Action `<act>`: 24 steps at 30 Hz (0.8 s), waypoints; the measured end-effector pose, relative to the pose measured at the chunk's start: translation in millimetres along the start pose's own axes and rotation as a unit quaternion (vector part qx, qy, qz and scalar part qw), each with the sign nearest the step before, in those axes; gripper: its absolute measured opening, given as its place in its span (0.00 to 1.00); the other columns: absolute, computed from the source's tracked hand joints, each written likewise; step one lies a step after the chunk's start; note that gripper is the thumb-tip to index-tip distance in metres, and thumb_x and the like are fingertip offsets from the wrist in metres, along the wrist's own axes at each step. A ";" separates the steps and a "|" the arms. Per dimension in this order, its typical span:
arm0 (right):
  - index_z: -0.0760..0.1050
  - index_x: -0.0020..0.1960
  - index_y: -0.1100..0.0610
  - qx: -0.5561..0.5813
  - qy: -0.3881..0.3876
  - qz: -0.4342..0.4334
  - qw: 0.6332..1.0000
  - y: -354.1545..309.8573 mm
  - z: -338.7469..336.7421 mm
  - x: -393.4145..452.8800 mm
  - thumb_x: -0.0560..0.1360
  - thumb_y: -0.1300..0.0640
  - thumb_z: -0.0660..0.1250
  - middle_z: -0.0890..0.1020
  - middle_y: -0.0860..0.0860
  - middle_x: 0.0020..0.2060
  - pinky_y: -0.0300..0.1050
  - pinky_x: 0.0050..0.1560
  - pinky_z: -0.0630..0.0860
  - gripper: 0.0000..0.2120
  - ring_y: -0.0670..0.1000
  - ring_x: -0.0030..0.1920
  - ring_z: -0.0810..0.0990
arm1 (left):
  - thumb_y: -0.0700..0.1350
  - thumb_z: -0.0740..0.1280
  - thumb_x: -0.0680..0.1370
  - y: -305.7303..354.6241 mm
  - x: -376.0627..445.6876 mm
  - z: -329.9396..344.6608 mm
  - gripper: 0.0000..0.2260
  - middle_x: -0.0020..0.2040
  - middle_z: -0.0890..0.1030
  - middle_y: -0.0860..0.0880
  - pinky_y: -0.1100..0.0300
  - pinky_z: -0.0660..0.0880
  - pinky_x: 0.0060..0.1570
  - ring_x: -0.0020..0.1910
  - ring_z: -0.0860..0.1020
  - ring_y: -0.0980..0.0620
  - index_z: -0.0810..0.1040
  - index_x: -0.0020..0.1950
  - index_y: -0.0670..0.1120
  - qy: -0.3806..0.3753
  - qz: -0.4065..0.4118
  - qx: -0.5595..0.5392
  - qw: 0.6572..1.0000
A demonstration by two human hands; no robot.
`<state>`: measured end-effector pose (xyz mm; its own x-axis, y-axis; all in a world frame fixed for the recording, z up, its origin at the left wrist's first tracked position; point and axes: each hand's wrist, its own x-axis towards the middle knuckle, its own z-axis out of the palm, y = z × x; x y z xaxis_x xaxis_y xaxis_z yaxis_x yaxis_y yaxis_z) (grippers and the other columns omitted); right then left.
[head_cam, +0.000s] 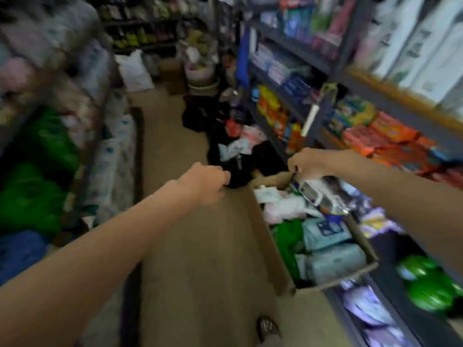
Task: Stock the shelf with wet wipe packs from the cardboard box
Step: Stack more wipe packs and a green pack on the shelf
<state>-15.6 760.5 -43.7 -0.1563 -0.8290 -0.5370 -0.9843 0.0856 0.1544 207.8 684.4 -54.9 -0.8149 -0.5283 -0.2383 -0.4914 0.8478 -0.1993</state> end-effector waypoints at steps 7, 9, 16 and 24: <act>0.72 0.50 0.60 0.017 -0.054 -0.025 0.998 92.4 143.6 42.0 0.75 0.63 0.60 0.77 0.58 0.49 0.47 0.47 0.73 0.05 0.60 0.53 0.76 | 0.47 0.56 0.79 123.3 114.6 62.0 0.17 0.66 0.70 0.45 0.51 0.67 0.59 0.63 0.72 0.43 0.66 0.68 0.46 -0.091 0.101 0.000 0.991; 0.70 0.60 0.62 0.027 -0.063 -0.037 0.997 106.7 175.7 66.6 0.76 0.62 0.60 0.75 0.60 0.59 0.49 0.53 0.73 0.14 0.60 0.60 0.74 | 0.47 0.56 0.80 139.1 149.2 78.5 0.17 0.65 0.71 0.44 0.52 0.67 0.58 0.63 0.72 0.43 0.66 0.69 0.46 -0.128 0.103 -0.020 0.986; 0.42 0.76 0.59 -0.010 -0.063 -0.093 0.994 111.8 289.4 149.7 0.69 0.44 0.71 0.50 0.60 0.75 0.54 0.73 0.55 0.51 0.59 0.75 0.53 | 0.46 0.58 0.79 202.2 225.1 158.0 0.18 0.63 0.71 0.44 0.50 0.66 0.61 0.62 0.72 0.42 0.66 0.68 0.45 -0.189 0.027 -0.127 0.973; 0.42 0.76 0.53 -0.082 -0.003 -0.112 0.990 119.2 362.1 202.8 0.66 0.46 0.73 0.59 0.65 0.68 0.55 0.70 0.56 0.51 0.64 0.68 0.62 | 0.43 0.58 0.78 212.9 233.9 229.0 0.16 0.65 0.70 0.43 0.50 0.67 0.61 0.63 0.71 0.42 0.68 0.66 0.44 -0.223 -0.044 -0.152 0.962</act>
<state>-194.3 802.7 -434.5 0.0626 -0.8139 -0.5776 -0.9682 -0.1901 0.1629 -17.1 730.9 -370.7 -0.5861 -0.5085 -0.6308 -0.6756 0.7365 0.0340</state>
